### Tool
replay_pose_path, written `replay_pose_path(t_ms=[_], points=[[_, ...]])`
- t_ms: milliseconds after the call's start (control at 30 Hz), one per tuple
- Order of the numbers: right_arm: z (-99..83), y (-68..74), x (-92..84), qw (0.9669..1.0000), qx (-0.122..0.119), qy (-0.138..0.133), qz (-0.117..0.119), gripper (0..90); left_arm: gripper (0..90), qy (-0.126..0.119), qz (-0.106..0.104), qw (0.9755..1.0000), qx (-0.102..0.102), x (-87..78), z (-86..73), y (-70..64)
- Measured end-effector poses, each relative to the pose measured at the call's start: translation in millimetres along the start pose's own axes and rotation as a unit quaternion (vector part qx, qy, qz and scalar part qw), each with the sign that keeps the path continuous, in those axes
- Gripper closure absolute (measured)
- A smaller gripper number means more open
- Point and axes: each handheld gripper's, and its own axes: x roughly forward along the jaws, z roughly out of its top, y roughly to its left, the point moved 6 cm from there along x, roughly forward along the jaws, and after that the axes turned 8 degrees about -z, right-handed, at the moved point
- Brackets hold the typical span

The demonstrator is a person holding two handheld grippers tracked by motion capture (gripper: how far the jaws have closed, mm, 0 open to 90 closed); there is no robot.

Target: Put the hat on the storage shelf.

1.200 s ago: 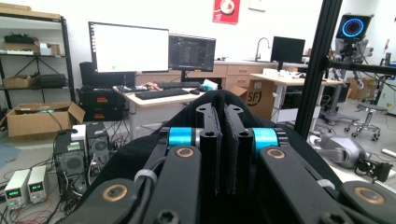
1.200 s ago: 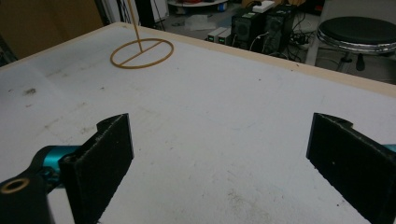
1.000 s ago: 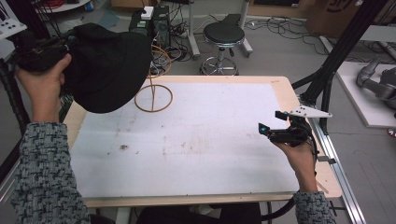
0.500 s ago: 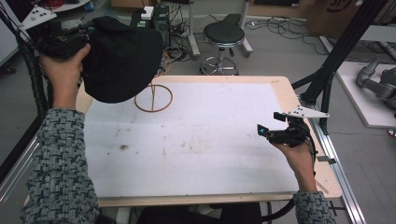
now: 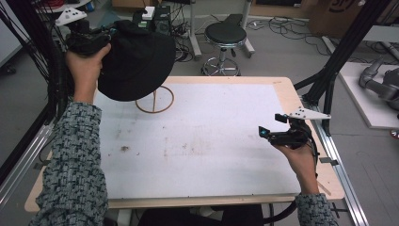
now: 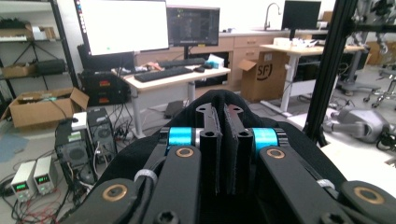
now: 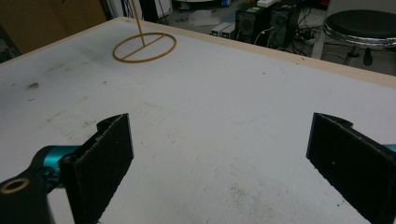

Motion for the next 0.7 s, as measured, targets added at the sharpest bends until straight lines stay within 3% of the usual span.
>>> replay_pose_path(t_ms=[700], points=[[0.1,2.3,-0.6,1.0,0.001,0.0,0.006,7.0,85.5,0.043,0.001,0.9991,-0.002,46.2,-32.2,-3.2]])
